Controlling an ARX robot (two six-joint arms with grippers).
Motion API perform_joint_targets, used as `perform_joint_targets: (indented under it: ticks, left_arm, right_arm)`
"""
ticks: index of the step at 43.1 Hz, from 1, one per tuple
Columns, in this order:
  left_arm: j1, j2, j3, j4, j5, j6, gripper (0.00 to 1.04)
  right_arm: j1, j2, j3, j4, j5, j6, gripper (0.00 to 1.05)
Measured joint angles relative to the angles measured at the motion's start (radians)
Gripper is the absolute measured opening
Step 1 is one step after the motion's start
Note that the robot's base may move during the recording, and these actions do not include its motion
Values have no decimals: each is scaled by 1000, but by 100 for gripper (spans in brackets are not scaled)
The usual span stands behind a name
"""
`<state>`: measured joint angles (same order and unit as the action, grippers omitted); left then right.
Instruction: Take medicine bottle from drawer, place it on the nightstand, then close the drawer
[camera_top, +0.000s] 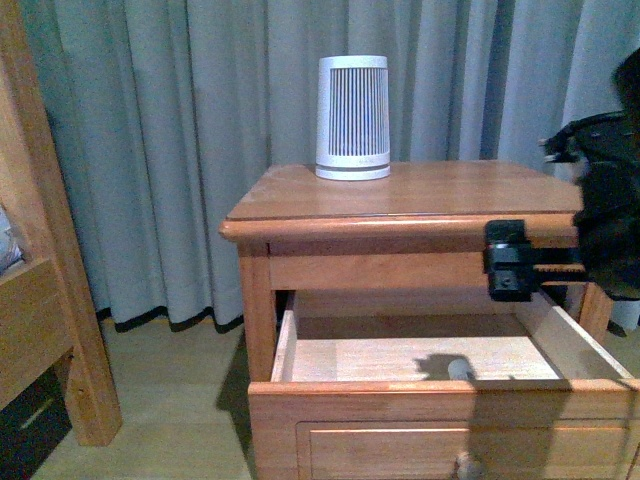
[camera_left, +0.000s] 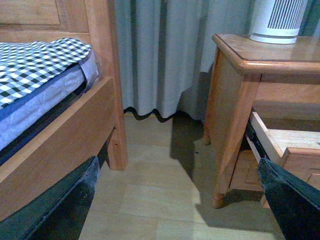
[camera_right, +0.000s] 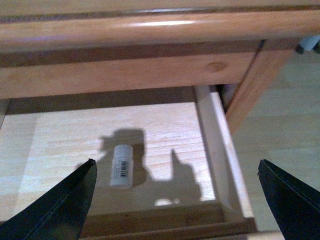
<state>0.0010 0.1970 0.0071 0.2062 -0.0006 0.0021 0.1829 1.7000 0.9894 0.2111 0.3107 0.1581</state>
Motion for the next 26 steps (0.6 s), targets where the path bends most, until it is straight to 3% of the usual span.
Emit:
perform_joint_targets:
  ticks: [13,26]
  left_arm:
    - [0,0,0,0,0,0,98]
    - [0,0,0,0,0,0,98]
  right_arm:
    - [29,296,241,-124,58,15,98]
    - [65,449,378,-160,40,35,98]
